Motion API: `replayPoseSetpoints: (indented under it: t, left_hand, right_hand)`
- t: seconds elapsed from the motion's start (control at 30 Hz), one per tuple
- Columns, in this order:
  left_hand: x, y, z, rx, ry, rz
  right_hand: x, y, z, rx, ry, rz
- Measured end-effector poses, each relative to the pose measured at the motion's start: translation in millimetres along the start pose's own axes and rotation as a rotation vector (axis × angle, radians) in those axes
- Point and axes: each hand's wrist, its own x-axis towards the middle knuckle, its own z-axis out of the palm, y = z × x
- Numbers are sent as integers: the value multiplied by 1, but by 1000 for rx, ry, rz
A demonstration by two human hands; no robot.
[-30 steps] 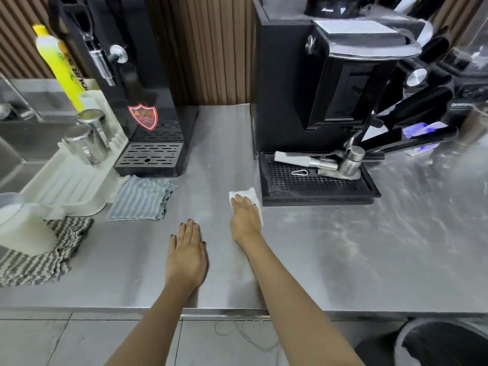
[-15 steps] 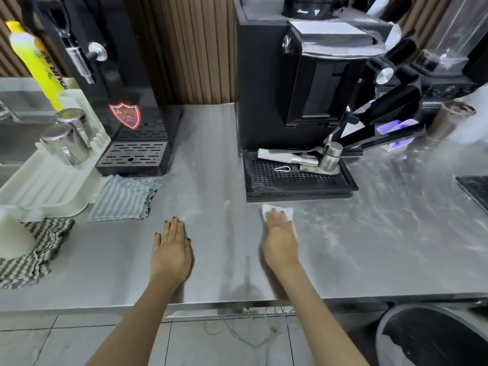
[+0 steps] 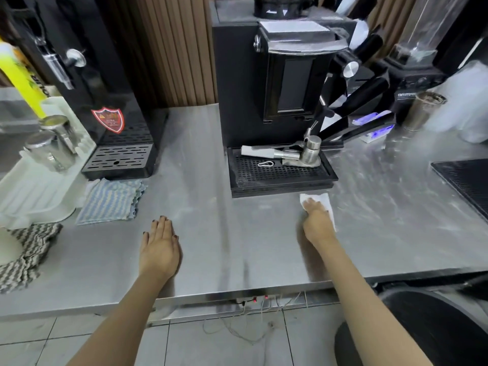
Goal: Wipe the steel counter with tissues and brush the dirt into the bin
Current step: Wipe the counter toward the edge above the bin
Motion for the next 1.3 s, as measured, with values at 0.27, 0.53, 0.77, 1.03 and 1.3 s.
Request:
replayPoseSetpoints:
  t: [0.27, 0.53, 0.77, 1.03, 1.3]
  left_hand:
    - [-6, 101, -3, -257, 134, 166]
    - [-9, 147, 21, -80, -7, 266]
    - [-8, 152, 19, -42, -29, 260]
    - [-9, 151, 19, -30, -32, 260]
    - [-10, 153, 18, -36, -22, 244]
  right_hand:
    - [-96, -73, 25, 128, -260, -517]
    - [-41, 33, -15, 128, -39, -135]
    - [-102, 28, 3, 99, -184, -526]
    - [-57, 91, -48, 29, -78, -63]
    - [-88, -1, 7, 139, -250, -501]
